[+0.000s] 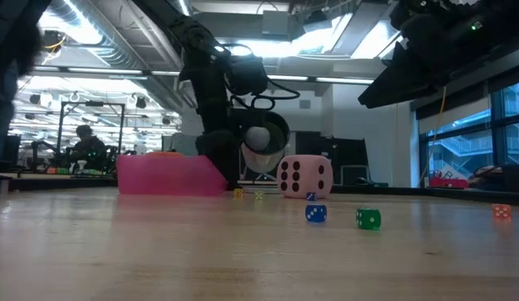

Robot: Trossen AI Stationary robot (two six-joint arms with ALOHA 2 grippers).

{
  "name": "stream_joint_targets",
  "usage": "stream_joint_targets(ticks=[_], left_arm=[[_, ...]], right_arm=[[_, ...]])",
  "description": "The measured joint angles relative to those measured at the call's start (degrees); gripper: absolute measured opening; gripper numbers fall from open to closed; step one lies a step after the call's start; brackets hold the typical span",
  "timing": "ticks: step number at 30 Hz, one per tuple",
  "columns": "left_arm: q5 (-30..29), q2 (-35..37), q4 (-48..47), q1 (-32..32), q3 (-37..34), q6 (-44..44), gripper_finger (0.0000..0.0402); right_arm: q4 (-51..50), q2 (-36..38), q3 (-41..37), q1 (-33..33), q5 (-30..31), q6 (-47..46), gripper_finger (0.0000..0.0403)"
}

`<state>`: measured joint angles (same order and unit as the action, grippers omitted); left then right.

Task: Pick & Place Dice
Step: Put the small yellow dice into the red bin

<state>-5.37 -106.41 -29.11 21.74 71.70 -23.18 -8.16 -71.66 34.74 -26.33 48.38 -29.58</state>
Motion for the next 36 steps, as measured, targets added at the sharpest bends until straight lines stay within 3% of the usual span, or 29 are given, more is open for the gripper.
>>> stream_joint_targets(ticks=[22, 36], left_arm=[[1.96, -0.14, 0.25, -0.63, 1.44, -0.2, 0.0173], [0.56, -8.05, -5.99, -0.66, 8.05, -0.4, 0.0173]], right_arm=[[0.0, 0.0, 0.0, 0.0, -0.02, 0.06, 0.0261], [0.24, 0.0, 0.0, 0.0, -1.12, 0.1, 0.0261]])
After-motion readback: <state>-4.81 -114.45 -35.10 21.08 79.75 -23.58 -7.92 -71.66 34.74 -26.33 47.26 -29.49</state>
